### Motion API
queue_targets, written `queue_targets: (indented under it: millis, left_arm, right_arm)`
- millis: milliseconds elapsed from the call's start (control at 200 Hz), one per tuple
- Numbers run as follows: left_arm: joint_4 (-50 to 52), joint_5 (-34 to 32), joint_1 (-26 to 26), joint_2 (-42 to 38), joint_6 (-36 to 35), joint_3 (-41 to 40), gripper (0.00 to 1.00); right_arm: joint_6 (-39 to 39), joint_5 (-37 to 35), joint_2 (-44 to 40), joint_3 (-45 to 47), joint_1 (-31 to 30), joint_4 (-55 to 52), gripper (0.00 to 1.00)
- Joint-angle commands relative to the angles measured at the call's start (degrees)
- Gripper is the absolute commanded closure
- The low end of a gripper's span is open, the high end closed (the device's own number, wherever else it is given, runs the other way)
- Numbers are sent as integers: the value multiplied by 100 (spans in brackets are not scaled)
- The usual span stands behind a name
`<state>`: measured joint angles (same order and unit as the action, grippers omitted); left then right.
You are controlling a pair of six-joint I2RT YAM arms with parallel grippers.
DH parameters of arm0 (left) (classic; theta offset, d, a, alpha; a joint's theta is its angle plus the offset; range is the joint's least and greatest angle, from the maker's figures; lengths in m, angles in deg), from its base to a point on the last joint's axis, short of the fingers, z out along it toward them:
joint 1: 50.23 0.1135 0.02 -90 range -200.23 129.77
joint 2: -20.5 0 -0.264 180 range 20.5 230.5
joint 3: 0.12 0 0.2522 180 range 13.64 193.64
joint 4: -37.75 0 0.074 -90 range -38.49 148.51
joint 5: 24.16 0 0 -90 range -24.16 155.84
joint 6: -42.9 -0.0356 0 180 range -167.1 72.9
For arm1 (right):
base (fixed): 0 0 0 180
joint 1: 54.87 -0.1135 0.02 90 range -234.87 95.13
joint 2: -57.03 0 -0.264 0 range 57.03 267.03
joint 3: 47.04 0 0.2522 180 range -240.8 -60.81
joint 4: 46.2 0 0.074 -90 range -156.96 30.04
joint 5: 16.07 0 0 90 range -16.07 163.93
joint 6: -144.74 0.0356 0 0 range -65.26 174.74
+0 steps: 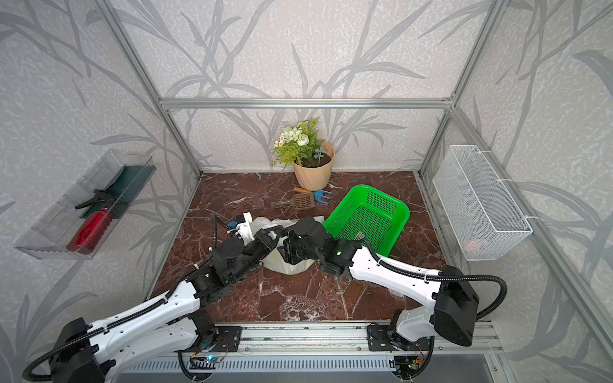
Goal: Place the banana into a plastic bag & tie a knot
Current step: Cross the plastic bag at the center of the board.
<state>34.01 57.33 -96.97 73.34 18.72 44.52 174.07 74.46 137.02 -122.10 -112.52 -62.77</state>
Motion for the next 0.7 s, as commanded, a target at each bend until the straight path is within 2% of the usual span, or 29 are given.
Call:
queue_targets:
  millis: [0, 160, 315, 695]
  left_arm:
    - [119, -13, -72, -160, -191, 83, 100]
    - [148, -110, -72, -116, -185, 113, 100]
    - [-7, -98, -81, -7, -131, 111, 100]
    - [-248, -220, -93, 183, -229, 105, 100]
  right_arm:
    - [2098, -514, -340, 39, 201, -305, 40]
    - [2046, -585, -792, 239, 171, -752, 34]
    - [2144, -577, -668, 206, 142, -513, 25]
    - [2379, -574, -579, -108, -58, -562, 24]
